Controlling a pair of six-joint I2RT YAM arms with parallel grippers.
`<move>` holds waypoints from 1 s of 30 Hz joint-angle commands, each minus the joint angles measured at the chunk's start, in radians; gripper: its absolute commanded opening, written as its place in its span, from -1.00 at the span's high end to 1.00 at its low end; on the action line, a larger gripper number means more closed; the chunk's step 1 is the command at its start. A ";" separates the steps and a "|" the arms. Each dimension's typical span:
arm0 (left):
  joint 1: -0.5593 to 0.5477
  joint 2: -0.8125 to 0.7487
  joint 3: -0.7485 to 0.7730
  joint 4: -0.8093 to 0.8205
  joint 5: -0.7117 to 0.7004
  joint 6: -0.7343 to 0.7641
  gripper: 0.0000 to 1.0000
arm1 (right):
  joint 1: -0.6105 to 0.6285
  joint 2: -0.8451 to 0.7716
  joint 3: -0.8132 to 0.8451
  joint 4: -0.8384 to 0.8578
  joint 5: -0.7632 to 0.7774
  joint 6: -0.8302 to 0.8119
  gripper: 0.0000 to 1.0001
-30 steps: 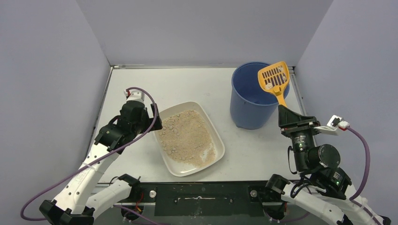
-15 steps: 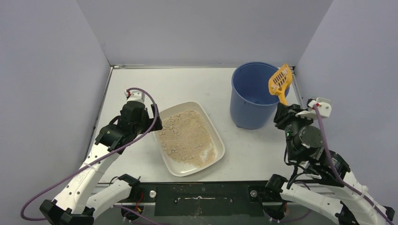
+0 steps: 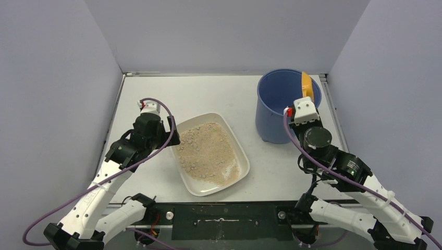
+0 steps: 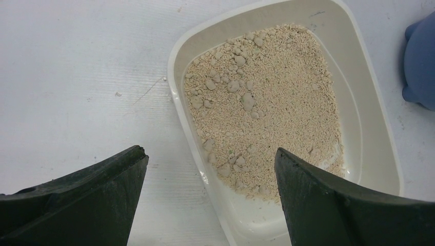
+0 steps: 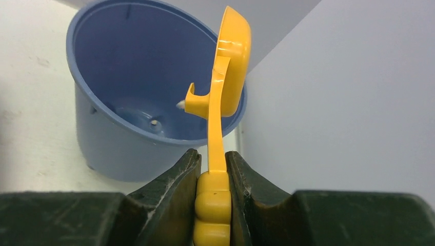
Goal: Clean the litter box
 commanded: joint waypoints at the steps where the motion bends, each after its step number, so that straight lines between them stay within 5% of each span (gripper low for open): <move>1: 0.006 -0.018 -0.011 0.028 -0.002 0.011 -0.85 | 0.002 0.039 0.058 -0.046 -0.009 -0.255 1.00; 10: 0.006 -0.011 -0.022 0.027 0.015 0.011 -0.85 | 0.002 0.075 0.130 -0.046 -0.062 -0.348 1.00; 30: 0.017 0.105 -0.094 0.093 0.010 0.003 -0.85 | 0.001 0.246 0.377 0.044 -0.619 0.279 1.00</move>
